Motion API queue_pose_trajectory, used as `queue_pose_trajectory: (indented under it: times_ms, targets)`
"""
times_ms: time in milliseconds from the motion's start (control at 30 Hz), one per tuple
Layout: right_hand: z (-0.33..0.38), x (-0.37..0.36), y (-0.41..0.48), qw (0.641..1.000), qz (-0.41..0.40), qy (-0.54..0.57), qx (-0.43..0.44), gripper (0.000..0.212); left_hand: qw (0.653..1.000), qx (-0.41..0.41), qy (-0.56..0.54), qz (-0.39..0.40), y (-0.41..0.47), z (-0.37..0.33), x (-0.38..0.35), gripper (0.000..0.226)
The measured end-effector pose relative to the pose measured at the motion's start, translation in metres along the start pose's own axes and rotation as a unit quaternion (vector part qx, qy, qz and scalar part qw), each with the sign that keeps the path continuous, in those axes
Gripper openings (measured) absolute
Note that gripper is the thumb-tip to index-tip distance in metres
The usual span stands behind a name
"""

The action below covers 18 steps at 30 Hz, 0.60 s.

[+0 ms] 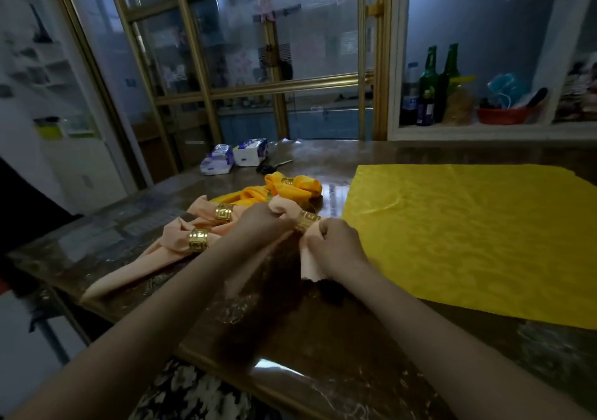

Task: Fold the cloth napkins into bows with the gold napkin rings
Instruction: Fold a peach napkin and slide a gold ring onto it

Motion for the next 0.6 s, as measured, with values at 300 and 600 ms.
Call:
queue_pose_trajectory:
  times_ms: [300,600]
  targets:
    - [0.009,-0.012,-0.016,0.990,0.092,-0.075,0.078,0.042,0.965,-0.102,0.227,-0.082,0.049,-0.026,0.006,0.030]
    - [-0.037,0.051,0.015,0.993,-0.097,0.058,-0.044,0.042,0.962,-0.020,0.269,-0.044,0.093,-0.027,-0.038,0.034]
Point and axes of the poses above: each hand's wrist, its own y-axis towards the middle knuckle, its own x-axis out of the back of the hand, z = x × y, the point moved 9 cm from there along y, towards the middle knuckle, and after that the axes turned 3 degrees about -z, right-handed, at the moved point
